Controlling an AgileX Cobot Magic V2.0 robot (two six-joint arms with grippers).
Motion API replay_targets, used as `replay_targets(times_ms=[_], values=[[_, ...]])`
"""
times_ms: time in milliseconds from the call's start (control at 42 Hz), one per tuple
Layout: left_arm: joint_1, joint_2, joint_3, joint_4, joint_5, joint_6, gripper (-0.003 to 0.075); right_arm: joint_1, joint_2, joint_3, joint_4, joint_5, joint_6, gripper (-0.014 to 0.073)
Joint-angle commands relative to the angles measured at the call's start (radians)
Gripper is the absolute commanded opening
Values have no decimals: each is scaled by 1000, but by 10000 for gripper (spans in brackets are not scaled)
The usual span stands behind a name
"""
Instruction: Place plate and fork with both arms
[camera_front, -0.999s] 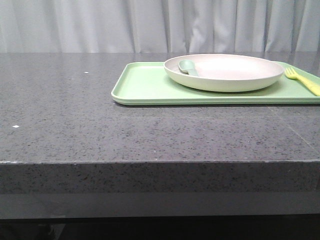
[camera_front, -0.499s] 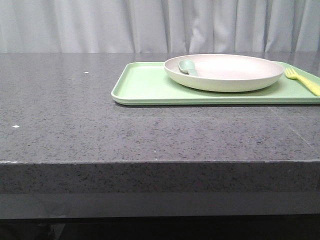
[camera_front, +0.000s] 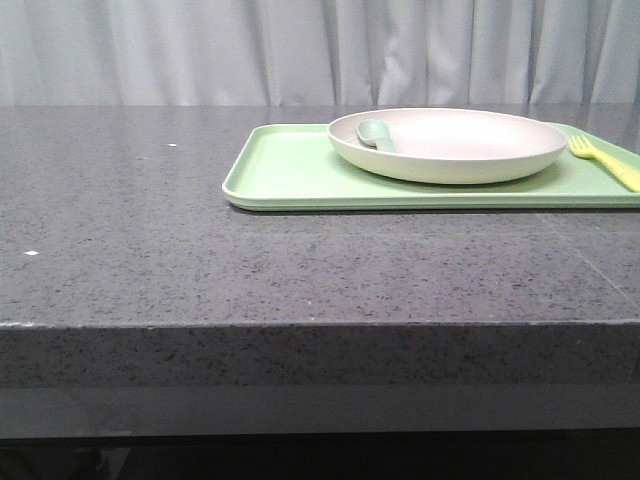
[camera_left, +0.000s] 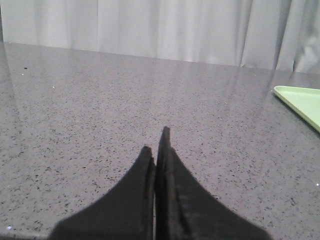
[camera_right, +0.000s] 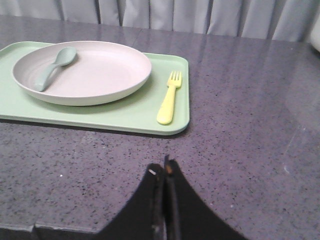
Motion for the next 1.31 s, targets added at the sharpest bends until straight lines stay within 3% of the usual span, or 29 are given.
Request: replay_targets(times_ms=[0, 190, 1284], values=[[0, -22, 3, 1, -90, -11, -18, -27, -38, 71, -10, -192, -8, -120], [0, -22, 3, 1, -90, -11, -18, -43, -105, 228, -10, -402, -8, -120], [0, -20, 3, 1, -90, -11, -18, -44, -104, 228, -2, -421, 72, -120]])
